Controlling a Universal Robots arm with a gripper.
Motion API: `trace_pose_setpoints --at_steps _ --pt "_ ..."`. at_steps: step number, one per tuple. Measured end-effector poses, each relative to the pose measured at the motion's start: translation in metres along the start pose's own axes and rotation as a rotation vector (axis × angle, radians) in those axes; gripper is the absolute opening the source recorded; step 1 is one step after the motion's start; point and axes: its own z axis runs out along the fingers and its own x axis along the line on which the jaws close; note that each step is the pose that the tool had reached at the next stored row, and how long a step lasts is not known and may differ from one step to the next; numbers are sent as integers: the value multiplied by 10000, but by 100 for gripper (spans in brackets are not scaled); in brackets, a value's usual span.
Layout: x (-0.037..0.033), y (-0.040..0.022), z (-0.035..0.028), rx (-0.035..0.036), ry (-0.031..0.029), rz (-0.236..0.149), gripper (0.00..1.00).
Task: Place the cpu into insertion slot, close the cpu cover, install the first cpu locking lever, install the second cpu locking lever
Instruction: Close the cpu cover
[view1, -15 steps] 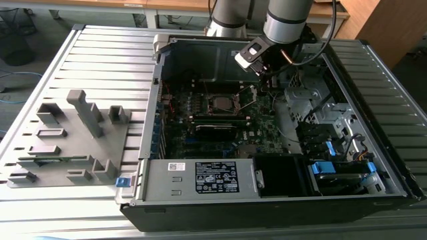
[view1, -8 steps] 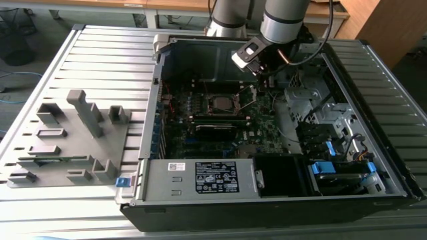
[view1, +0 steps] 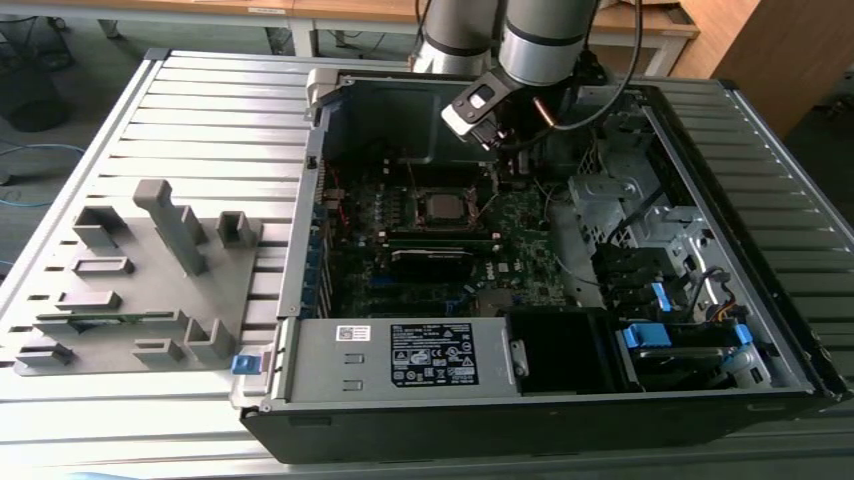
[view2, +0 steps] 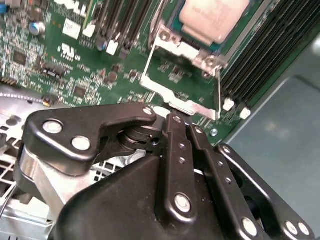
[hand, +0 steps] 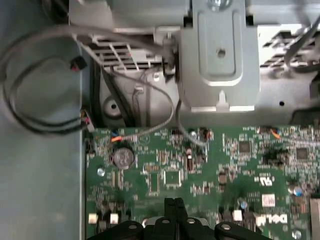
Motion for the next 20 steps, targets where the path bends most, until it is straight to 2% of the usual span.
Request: trace_pose_setpoints --at_steps 20 --pt "-18 -515 -20 0 0 1 11"
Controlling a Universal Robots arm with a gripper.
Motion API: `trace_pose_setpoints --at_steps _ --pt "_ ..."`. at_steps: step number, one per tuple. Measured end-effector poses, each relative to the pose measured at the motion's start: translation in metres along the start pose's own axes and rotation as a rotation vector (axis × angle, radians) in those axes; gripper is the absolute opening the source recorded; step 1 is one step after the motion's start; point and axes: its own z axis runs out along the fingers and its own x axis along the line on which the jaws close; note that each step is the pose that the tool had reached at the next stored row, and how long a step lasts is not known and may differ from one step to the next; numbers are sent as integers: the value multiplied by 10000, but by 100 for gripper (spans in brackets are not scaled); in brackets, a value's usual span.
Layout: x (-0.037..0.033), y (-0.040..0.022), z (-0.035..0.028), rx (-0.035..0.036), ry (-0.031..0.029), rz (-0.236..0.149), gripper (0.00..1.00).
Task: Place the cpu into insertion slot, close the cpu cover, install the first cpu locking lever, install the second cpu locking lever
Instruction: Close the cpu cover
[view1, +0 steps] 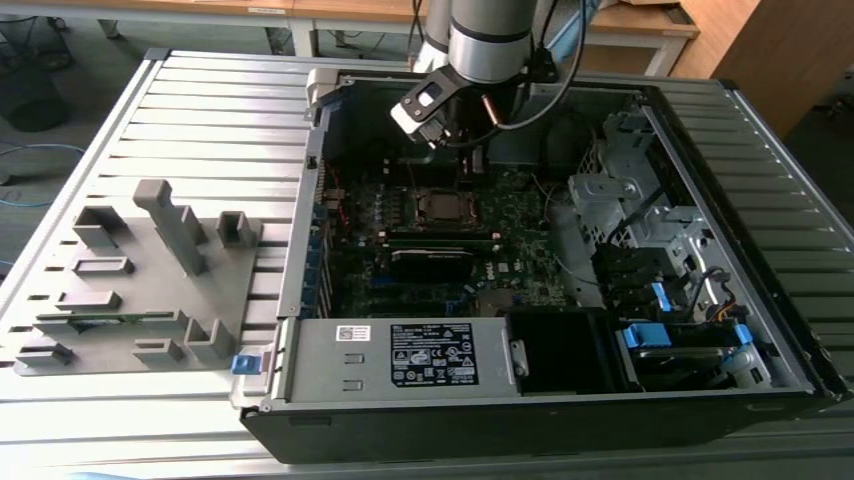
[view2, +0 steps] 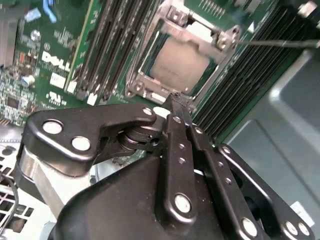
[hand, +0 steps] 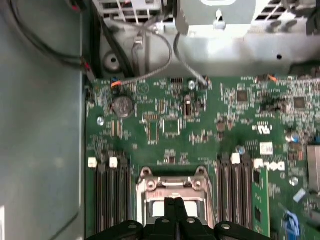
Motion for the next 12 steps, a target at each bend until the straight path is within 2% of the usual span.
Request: trace_pose_setpoints --at_steps 3,12 --pt "-1 -32 -1 0 0 0 11" --pt "-1 -41 -2 0 0 1 11"
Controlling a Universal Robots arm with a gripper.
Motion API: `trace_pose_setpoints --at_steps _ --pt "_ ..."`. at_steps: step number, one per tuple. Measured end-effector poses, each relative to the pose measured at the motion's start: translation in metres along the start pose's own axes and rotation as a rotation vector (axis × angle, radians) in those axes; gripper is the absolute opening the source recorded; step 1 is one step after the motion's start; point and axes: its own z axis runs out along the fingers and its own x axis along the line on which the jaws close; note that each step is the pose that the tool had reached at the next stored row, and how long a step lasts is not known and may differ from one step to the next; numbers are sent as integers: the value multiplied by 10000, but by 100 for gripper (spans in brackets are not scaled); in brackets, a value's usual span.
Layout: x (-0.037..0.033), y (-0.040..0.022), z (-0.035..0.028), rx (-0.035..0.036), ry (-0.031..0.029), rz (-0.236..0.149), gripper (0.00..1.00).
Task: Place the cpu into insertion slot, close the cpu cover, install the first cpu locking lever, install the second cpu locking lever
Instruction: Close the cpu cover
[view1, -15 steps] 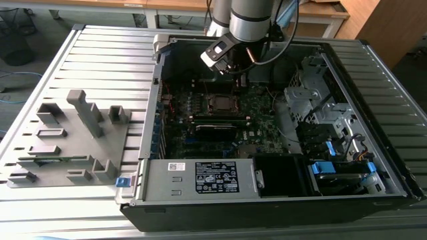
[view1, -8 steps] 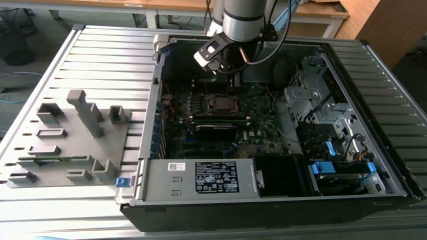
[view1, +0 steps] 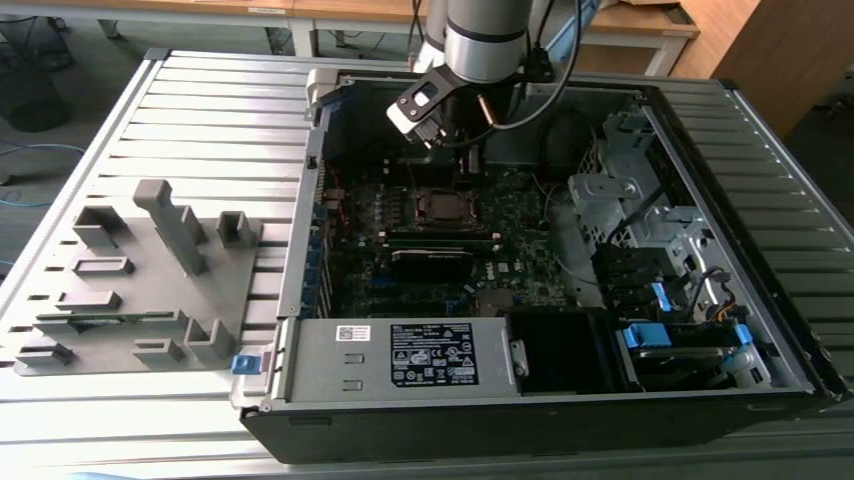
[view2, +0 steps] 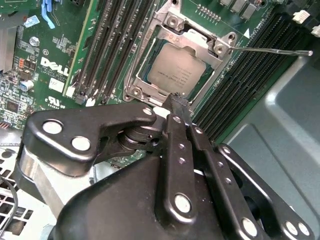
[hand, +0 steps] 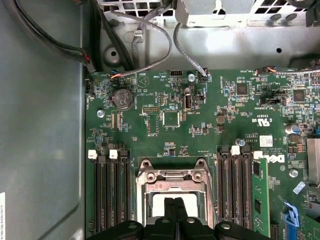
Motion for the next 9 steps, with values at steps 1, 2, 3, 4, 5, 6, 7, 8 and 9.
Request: trace_pose_setpoints --at_steps 1,2,3,4,5,6,7,8,9 --pt "0 -8 0 -1 1 0 11" --pt "-1 -18 0 0 1 -2 11" --pt "-2 -32 0 0 1 -2 11" --pt "-2 -49 -1 0 1 -2 11" --pt "-2 -64 -1 0 0 -1 11" --pt "-3 -77 -1 0 0 -1 11" --pt "-3 -85 -1 0 0 -1 11" --pt "-3 -87 -1 0 0 -2 11" --pt "-3 -88 -1 0 1 -3 11"
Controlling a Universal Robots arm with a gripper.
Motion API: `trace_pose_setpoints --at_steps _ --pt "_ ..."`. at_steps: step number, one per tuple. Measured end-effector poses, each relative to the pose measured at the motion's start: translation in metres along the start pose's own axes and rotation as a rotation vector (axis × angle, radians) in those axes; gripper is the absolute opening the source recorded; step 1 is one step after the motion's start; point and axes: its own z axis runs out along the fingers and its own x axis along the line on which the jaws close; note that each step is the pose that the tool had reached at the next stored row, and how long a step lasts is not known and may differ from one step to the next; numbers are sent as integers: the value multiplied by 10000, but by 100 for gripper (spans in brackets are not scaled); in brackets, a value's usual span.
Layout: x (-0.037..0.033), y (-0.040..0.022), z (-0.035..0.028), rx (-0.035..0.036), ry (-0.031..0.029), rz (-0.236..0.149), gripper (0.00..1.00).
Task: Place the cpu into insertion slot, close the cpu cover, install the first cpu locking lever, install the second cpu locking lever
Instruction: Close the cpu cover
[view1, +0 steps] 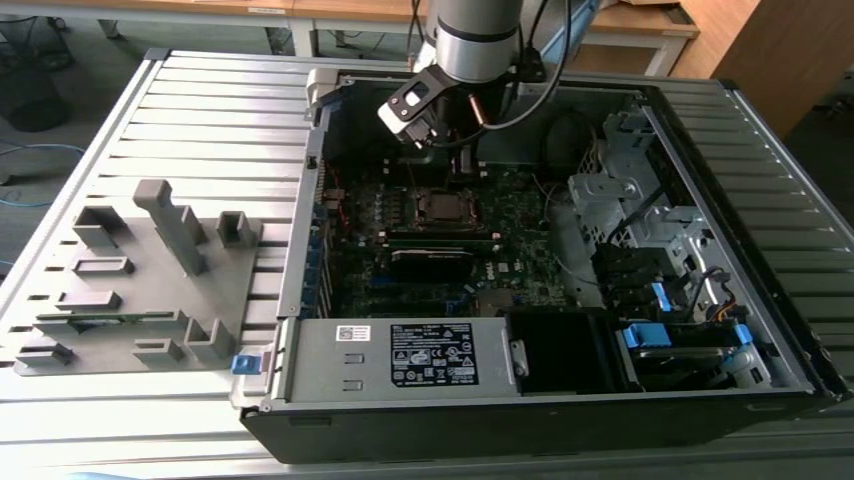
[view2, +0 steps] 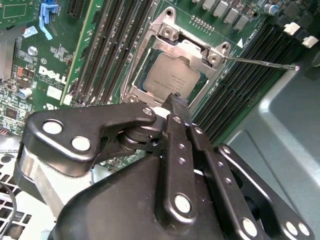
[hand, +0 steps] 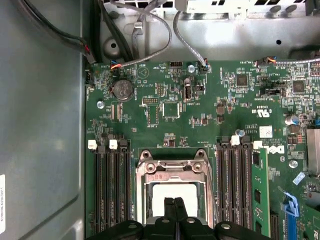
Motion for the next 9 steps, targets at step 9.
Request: trace_pose_setpoints --at_steps 9 --pt "0 -5 0 0 0 -9 11"
